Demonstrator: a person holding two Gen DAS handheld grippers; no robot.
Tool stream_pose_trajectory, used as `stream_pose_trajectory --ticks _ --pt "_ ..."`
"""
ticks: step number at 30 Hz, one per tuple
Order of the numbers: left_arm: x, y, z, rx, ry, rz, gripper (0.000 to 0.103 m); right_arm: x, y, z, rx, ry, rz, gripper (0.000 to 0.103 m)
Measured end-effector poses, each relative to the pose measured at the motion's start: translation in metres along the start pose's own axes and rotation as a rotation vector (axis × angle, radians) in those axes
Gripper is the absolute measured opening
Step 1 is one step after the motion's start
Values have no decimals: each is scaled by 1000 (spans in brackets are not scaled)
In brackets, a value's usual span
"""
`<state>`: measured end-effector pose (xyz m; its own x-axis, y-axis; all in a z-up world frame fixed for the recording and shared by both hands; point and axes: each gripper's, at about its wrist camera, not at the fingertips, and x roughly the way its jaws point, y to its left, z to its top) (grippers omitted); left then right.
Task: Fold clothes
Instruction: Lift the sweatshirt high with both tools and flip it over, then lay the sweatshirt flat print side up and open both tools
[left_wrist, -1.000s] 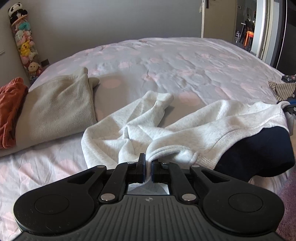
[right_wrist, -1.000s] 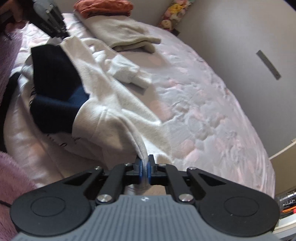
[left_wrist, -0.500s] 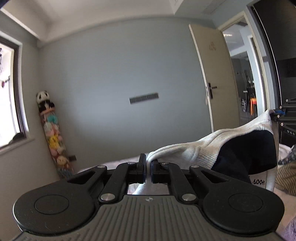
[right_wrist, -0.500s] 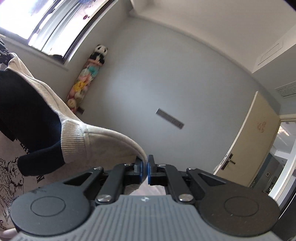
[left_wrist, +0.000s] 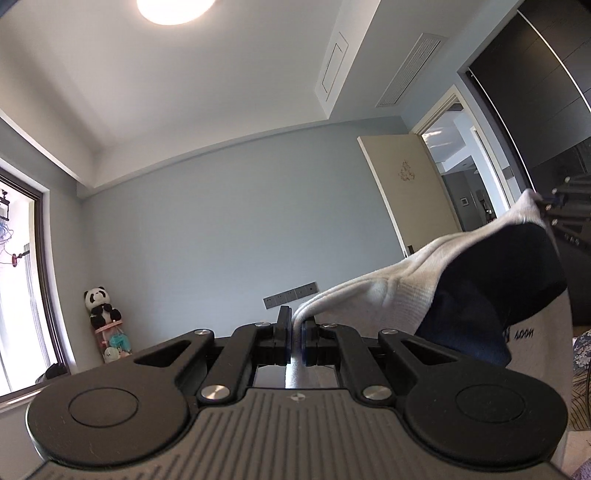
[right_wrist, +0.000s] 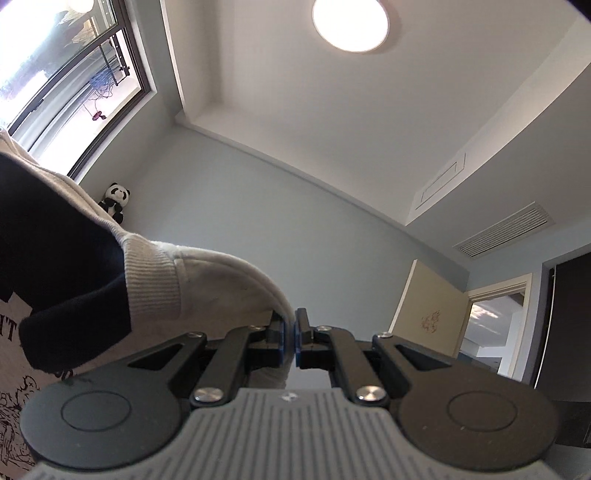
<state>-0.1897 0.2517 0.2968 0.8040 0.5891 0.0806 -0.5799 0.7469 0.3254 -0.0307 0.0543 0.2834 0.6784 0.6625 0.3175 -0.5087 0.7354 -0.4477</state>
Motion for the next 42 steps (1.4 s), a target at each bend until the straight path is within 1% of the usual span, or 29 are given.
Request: stream_pose_trajectory --ticks 4,10,13,17,19,22,25,29,32,36,39,42 --pt "-1 -4 -8 6 5 -17 3 -17 2 -1 -45 3 -8 6" --pt "10 -9 -22 15 32 -42 3 -17 6 -29 -68 51 10 6" --pt "27 -16 -34 28 61 -51 3 -7 12 -49 -83 78 10 6" --pt "67 -24 -55 50 110 -56 3 22 18 -77 -66 139 29 6" --pt "94 -28 -66 56 140 -63 3 42 25 -94 -78 164 31 6" --pt "144 -32 -85 67 200 -77 3 81 33 -121 -59 232 57 7" --pt "203 -38 -116 95 269 -91 3 129 41 -154 -20 317 91 7" --pt "281 -47 -156 132 360 -108 3 201 57 -207 14 426 118 7" --pt "338 -53 -200 136 444 -121 3 253 80 -253 17 501 132 7" --pt "401 -59 -265 101 571 -148 4 312 113 -317 7 602 160 7" --pt "433 -62 -312 56 659 -169 4 346 138 -364 14 680 193 7" --pt "453 -65 -347 10 732 -188 4 372 162 -407 19 750 218 7"
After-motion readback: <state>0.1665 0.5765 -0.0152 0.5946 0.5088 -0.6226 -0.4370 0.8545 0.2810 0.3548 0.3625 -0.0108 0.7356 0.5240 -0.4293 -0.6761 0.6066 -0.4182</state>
